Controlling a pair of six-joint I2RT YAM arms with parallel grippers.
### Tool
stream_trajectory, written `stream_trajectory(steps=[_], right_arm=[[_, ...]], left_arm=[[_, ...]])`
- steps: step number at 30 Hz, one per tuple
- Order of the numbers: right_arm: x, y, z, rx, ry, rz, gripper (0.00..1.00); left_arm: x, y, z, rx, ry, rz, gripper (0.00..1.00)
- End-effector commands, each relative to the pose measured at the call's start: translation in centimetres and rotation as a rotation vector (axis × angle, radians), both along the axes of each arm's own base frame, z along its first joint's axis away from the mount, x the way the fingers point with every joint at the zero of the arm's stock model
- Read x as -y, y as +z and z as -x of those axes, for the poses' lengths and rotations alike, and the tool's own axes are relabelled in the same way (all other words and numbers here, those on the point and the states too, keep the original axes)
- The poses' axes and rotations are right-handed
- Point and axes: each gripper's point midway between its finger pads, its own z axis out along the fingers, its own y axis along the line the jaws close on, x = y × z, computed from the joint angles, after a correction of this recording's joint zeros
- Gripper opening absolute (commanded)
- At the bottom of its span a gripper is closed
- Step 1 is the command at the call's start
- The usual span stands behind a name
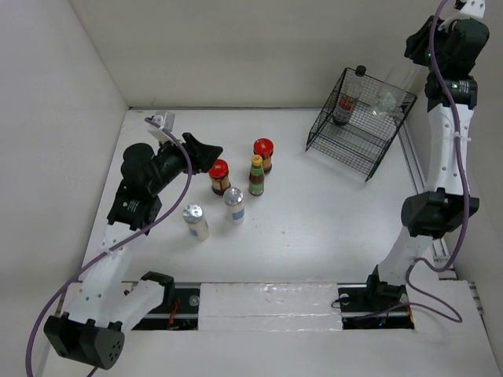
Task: Organize the condiment bottles
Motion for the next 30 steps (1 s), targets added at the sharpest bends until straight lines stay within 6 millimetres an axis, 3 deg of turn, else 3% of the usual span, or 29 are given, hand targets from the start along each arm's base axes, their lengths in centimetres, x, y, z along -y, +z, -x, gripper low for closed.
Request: stream_trajectory(steps=[1,12,19,21,30], right_arm=[[0.0,9.1,1.8,0.289,0.001,0.059,0.08],[3.3,9.2,0.2,0.332,-0.032,0.104,0.08],[3.2,9.3,-0.7,0.372,0.062,0.149,0.08],[3.3,8.1,-1.7,0.355,0.091,0.153,0.08],[3.3,6.7,-2.5,0.355,0.16,0.187,0.08]], left_arm=[[0.3,0.6,-0.2,0.034,-0.012,0.004,0.57],[-0.3,0.7,-0.7,0.04,0.006,-0.004,0.57],[-0.1,0.4,-0.8,0.031,-0.004,-0.006,0.57],[-0.4,0.4,-0.9,0.031,0.006,-0.006,0.57],[-0.4,0.4,-0.9,0.031,0.006,-0.006,0.57]])
